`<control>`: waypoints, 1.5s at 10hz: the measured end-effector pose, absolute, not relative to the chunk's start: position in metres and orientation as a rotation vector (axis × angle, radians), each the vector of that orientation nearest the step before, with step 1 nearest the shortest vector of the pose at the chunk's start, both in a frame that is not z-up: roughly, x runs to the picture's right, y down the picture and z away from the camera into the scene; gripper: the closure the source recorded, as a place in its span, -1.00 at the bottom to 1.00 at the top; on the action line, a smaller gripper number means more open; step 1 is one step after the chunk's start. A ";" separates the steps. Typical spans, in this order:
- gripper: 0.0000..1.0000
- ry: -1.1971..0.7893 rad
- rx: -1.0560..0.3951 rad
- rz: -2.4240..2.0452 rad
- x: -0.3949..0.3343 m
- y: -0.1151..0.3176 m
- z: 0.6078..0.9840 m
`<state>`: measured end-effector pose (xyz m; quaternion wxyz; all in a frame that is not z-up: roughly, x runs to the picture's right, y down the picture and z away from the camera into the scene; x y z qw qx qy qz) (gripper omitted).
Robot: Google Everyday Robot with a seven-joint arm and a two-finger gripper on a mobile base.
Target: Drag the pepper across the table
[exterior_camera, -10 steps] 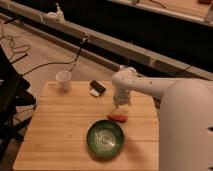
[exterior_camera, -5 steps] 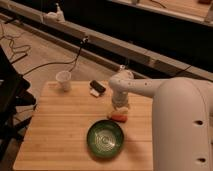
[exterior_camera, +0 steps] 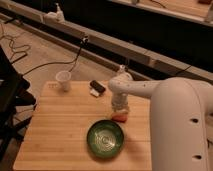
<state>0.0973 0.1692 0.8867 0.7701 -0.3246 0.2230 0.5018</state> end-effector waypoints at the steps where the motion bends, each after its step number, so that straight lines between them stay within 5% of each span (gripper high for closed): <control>1: -0.13 0.486 -0.705 1.092 0.099 0.170 0.887; 6: 0.75 0.477 -0.700 1.132 0.102 0.162 0.884; 15: 0.76 0.604 -0.598 1.214 0.178 0.145 0.890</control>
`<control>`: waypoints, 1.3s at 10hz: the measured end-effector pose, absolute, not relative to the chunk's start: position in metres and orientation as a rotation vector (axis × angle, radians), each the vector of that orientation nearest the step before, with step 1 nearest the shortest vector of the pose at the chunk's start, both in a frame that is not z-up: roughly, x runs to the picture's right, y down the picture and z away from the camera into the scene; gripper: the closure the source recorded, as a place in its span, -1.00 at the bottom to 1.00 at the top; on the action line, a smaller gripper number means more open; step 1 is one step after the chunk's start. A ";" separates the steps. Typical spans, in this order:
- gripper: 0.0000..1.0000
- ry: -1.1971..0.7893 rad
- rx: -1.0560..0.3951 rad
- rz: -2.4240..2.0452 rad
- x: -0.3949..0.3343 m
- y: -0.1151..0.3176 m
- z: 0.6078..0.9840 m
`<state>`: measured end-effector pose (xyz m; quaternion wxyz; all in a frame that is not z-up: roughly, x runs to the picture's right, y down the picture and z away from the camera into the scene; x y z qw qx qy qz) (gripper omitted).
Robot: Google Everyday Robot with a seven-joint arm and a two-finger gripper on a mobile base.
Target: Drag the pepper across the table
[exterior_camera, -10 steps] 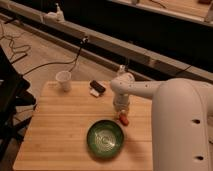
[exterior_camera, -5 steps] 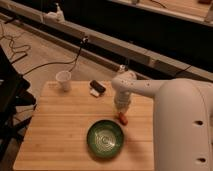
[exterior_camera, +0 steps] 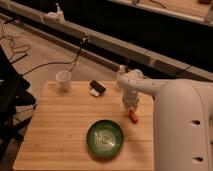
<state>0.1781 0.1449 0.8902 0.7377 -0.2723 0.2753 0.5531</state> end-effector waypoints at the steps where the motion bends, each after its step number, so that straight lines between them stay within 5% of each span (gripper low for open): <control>1: 0.76 0.618 -0.586 1.224 0.185 0.143 0.891; 13: 0.76 0.593 -0.641 1.566 0.253 0.142 0.888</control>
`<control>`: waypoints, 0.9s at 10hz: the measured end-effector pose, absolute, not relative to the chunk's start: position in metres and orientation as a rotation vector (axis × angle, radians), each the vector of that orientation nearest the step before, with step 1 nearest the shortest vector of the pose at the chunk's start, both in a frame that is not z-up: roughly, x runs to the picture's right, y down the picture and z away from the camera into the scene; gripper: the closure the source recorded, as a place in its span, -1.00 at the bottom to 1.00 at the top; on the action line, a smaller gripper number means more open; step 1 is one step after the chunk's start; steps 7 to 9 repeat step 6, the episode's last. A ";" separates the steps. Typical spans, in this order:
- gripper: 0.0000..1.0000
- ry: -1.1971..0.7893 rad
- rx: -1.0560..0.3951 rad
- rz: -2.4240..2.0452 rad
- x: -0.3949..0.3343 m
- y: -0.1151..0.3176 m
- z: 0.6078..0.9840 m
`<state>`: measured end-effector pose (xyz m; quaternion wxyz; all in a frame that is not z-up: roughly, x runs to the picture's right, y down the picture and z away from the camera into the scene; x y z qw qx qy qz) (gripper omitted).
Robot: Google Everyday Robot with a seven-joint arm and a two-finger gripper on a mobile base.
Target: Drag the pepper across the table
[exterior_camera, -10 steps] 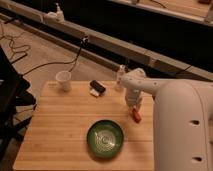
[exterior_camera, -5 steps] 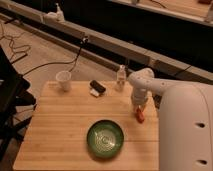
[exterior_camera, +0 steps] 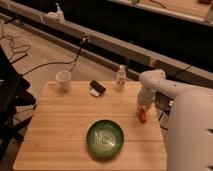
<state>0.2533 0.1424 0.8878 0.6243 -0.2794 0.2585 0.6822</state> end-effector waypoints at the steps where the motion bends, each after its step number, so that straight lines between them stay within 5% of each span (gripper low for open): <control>1: 0.76 0.591 -0.643 1.580 0.259 0.143 0.886; 9: 0.76 0.616 -0.646 1.648 0.296 0.152 0.874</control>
